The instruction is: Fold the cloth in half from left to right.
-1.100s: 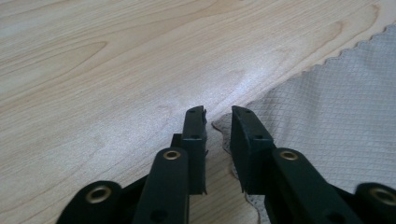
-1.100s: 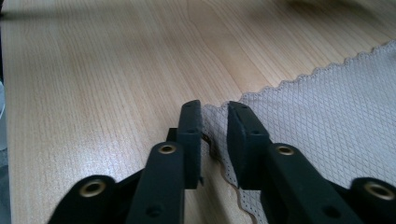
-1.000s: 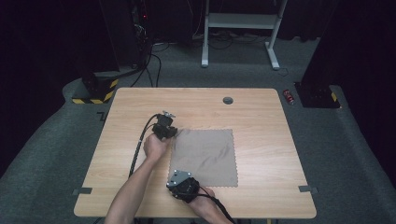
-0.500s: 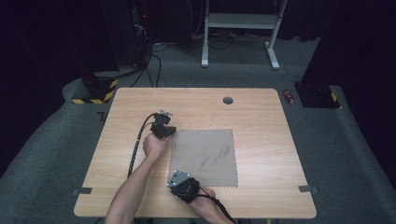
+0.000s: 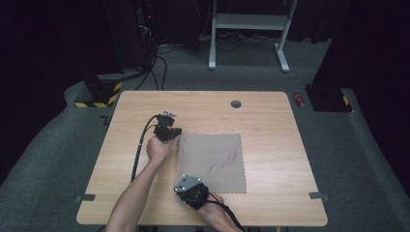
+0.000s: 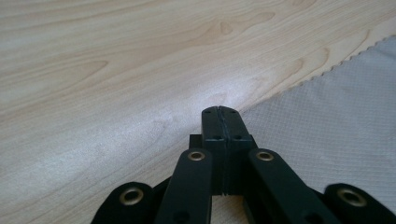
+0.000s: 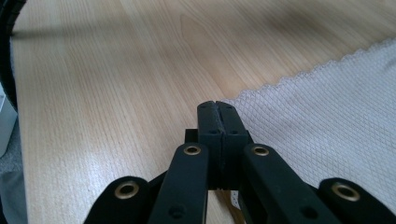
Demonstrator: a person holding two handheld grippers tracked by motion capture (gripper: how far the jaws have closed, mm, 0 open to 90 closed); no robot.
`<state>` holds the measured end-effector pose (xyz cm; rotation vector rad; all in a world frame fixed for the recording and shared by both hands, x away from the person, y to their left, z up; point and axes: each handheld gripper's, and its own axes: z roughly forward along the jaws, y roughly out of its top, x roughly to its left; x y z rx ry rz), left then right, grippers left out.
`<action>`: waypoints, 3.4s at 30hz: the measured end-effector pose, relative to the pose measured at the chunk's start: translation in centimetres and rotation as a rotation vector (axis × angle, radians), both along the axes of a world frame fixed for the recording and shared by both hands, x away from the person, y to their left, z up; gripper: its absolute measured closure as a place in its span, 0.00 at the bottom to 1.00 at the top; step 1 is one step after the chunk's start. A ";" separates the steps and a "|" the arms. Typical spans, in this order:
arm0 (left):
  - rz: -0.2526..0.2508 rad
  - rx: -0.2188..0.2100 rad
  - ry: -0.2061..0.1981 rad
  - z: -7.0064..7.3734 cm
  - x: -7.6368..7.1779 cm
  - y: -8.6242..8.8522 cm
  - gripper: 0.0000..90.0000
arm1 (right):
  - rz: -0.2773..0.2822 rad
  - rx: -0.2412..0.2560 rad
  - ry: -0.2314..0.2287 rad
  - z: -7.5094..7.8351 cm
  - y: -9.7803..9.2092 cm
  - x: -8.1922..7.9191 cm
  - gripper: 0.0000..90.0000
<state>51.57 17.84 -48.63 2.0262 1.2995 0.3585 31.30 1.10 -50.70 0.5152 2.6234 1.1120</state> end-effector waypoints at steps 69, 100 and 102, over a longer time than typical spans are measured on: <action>-0.146 0.005 0.004 0.1 0.8 -8.3 1.00 | -0.190 0.110 0.050 -0.5 -9.7 -1.4 1.00; -0.237 0.043 -0.002 0.5 2.1 -14.9 1.00 | -0.307 0.127 0.043 -0.5 -14.2 -2.1 1.00; -0.238 0.043 -0.003 0.5 2.1 -14.9 1.00 | -0.310 0.126 0.041 -0.5 -14.4 -2.1 1.00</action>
